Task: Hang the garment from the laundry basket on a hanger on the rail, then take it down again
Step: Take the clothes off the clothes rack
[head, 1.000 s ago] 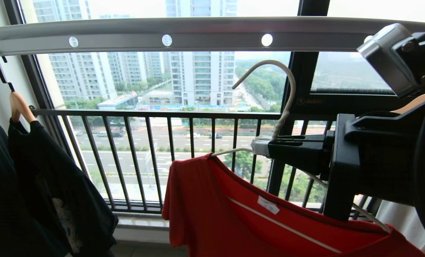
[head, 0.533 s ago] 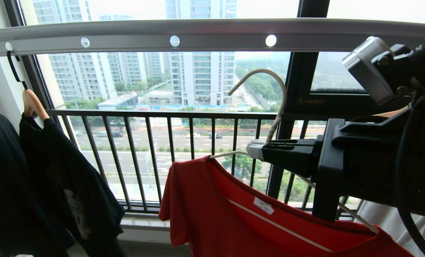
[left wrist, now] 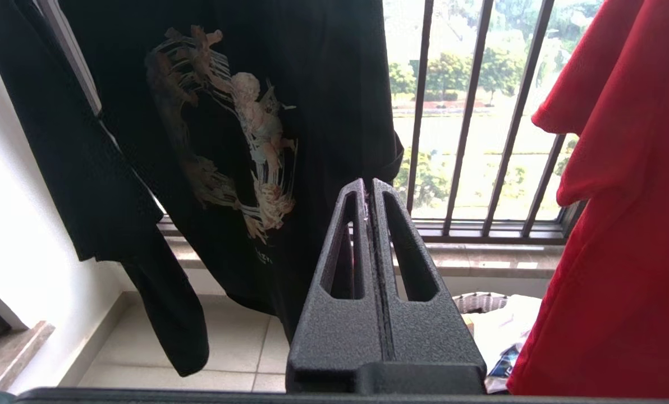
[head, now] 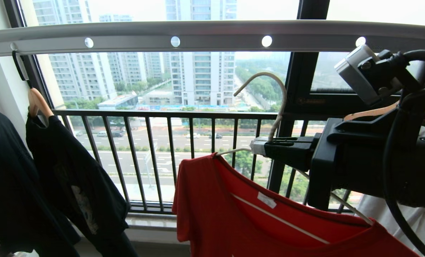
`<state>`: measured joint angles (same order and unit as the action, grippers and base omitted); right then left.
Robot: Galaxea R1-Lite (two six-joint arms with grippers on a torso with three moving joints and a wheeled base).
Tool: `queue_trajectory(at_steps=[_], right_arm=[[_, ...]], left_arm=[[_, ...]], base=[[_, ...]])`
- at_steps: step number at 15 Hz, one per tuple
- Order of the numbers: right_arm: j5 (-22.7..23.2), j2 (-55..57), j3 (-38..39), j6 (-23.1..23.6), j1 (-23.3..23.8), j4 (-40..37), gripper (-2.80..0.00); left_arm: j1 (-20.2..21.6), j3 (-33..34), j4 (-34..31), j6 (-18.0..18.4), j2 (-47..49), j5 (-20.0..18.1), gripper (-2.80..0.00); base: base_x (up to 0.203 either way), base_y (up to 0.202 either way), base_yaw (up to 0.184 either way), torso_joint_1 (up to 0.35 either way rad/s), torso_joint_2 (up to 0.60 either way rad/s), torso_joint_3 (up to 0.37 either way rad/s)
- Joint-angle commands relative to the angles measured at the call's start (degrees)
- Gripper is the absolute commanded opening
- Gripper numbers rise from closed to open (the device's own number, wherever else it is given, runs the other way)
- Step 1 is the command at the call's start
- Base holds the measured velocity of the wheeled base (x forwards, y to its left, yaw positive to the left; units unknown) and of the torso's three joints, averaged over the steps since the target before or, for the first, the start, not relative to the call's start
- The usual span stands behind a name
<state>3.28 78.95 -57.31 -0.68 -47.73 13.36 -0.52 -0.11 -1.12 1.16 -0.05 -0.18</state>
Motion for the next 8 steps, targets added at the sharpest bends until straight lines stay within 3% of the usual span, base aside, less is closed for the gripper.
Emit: queue_trajectory(at_steps=[1,3,5,8], right_arm=[[0.1,0.3,0.0,0.0,0.1,0.1,-2.8],[0.1,1.3,-0.1,0.1,0.3,0.2,-2.8],[0.1,2.6,-0.2,0.2,0.4,0.3,-2.8],[0.1,3.6,-0.3,0.1,1.2,0.7,-2.8]], left_arm=[[0.0,-0.7,-0.2,1.2,0.2,-0.4,-2.8],[0.0,-5.7,-0.8,1.7,3.4,-2.3,-2.8],[-0.3,-14.0,-0.8,1.8,12.9,-5.2,-2.8],[-0.9,-29.9,-1.4,2.0,30.8,-15.2,-2.8]], base=[[0.0,0.0,0.0,0.0,0.0,0.0],[0.0,0.0,0.0,0.0,0.0,0.0],[0.0,0.0,0.0,0.0,0.0,0.0],[0.0,0.0,0.0,0.0,0.0,0.0]])
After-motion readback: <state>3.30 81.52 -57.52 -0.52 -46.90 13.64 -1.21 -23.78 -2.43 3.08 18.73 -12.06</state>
